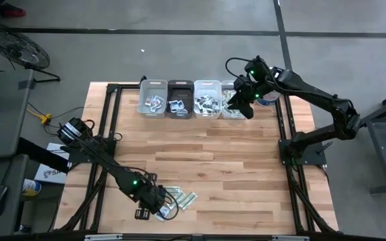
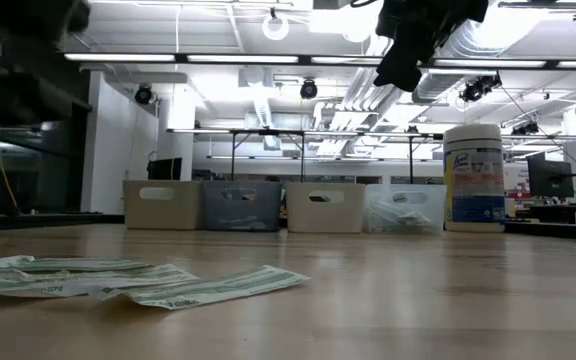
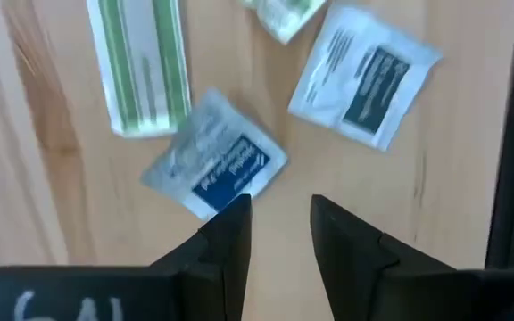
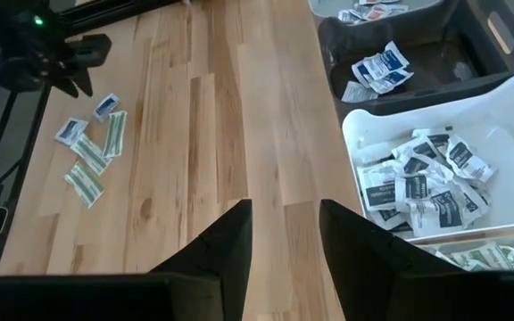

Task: Pick & Place First Aid Supplies
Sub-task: Put the blue alcohol pad into the black bin

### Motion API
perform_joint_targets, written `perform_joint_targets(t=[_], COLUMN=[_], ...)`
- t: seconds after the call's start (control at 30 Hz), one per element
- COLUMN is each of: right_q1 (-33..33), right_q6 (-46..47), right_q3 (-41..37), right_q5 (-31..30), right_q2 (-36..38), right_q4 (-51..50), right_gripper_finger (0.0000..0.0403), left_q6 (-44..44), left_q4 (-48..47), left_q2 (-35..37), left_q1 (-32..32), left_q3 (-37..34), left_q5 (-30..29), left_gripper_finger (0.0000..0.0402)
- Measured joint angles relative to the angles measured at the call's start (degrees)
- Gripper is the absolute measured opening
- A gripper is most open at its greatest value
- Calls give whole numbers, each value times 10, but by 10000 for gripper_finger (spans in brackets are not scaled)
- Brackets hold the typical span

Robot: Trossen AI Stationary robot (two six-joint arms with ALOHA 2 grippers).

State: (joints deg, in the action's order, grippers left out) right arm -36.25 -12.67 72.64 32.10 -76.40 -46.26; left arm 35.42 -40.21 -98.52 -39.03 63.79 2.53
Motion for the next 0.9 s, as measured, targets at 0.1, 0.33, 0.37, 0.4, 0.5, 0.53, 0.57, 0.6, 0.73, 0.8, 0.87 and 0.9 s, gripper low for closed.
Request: perform_joint_targets(t=[0.1, 0.33, 0.37, 0.4, 0.5, 0.53, 0.57, 0.6, 0.73, 0.8, 0.87, 0.9], right_q1=[0, 0, 0, 0, 0, 0, 0, 0, 0, 0, 0, 0], right_q6=[0, 2, 2, 2, 7, 8, 10, 12, 17, 17, 20, 21], right_q3=[0, 0, 0, 0, 0, 0, 0, 0, 0, 0, 0, 0], right_q5=[0, 0, 0, 0, 0, 0, 0, 0, 0, -1, -2, -2], right_q2=[0, 0, 0, 0, 0, 0, 0, 0, 0, 0, 0, 0], right_q4=[1, 3, 3, 3, 3, 3, 3, 3, 3, 3, 3, 3], right_gripper_finger=[126, 126, 126, 126, 126, 126, 126, 126, 126, 126, 126, 126], left_q6=[-50, -292, -322, -346, -394, -399, -402, -402, -401, -402, -412, -417], left_q4=[-24, -44, -45, -47, -49, -49, -47, -47, -39, -27, -12, -6], left_q2=[0, -16, -19, -22, -28, -28, -28, -28, -28, -28, -28, -30], left_q1=[0, 0, 0, 0, 0, 0, 0, 0, -1, -4, -4, -4], left_q3=[19, 20, 20, 20, 15, 14, 13, 11, 9, 9, 9, 9], left_q5=[-31, -47, -47, -50, -69, -72, -74, -74, -60, -58, -59, -58], left_gripper_finger=[115, 115, 115, 115, 115, 115, 115, 115, 115, 115, 115, 115])
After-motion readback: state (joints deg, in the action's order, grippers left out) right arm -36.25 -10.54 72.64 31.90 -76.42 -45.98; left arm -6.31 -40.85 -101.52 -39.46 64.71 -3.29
